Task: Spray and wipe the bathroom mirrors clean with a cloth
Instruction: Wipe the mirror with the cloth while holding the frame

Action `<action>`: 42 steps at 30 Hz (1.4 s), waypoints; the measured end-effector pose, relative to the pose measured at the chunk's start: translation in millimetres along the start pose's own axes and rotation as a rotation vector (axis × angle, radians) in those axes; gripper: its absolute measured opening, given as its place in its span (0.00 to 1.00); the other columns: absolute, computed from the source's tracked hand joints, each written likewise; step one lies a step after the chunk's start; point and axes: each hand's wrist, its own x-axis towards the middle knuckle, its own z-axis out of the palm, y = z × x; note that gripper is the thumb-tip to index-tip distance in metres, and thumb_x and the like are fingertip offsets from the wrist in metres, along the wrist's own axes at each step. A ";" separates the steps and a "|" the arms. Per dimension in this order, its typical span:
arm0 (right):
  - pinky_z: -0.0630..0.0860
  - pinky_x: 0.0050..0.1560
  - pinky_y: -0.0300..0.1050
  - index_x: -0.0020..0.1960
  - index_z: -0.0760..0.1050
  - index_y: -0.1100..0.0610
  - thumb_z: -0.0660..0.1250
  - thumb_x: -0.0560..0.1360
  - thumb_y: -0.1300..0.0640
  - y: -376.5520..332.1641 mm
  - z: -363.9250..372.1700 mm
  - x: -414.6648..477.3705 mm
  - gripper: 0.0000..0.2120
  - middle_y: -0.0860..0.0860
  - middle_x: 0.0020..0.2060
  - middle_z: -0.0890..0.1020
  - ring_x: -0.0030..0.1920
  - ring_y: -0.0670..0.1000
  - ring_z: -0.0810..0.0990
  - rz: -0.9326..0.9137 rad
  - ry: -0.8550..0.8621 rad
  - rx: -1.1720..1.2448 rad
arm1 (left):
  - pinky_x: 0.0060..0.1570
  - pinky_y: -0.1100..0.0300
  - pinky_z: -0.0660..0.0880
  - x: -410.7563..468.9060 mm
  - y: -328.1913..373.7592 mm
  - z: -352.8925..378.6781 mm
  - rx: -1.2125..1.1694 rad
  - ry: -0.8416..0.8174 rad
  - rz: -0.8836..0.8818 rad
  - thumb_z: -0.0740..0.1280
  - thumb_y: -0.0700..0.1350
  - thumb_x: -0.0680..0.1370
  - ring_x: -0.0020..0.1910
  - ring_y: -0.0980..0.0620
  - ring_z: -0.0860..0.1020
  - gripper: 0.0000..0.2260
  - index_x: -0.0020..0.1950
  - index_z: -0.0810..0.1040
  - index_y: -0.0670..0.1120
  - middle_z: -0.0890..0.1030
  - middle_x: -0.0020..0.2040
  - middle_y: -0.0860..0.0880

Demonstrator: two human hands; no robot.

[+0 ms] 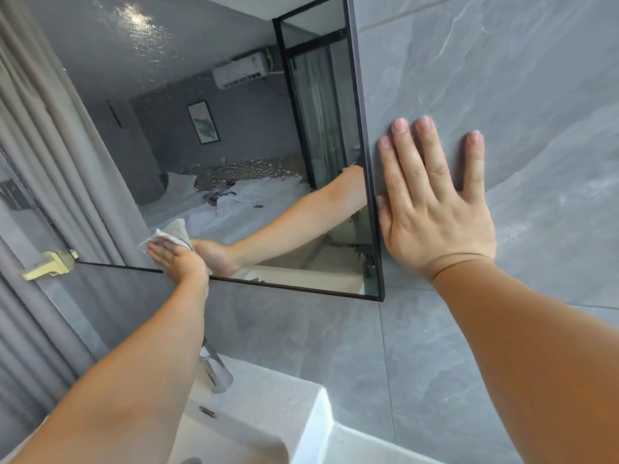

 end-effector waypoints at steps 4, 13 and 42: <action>0.34 0.79 0.67 0.85 0.48 0.60 0.50 0.87 0.51 -0.4 -1.6 -0.1 0.30 0.57 0.84 0.53 0.84 0.59 0.51 -0.014 -0.050 0.025 | 0.78 0.59 0.39 -0.9 14.8 -1.2 -0.157 0.014 -0.154 0.42 0.44 0.88 0.83 0.49 0.45 0.23 0.83 0.45 0.38 0.45 0.84 0.44; 0.35 0.80 0.66 0.85 0.50 0.60 0.52 0.87 0.51 -1.4 -1.9 0.1 0.30 0.56 0.84 0.54 0.83 0.59 0.52 -0.008 -0.012 0.012 | 0.80 0.43 0.40 -248.2 73.0 36.3 -0.068 -0.125 0.639 0.46 0.54 0.85 0.83 0.38 0.44 0.31 0.83 0.48 0.37 0.47 0.84 0.39; 0.42 0.80 0.70 0.84 0.54 0.62 0.55 0.86 0.51 -1.8 0.9 -1.1 0.30 0.57 0.83 0.57 0.83 0.60 0.56 -0.001 0.033 0.007 | 0.79 0.50 0.36 -189.4 129.1 14.5 -0.124 -0.072 0.461 0.42 0.57 0.83 0.83 0.45 0.39 0.30 0.82 0.39 0.46 0.40 0.84 0.46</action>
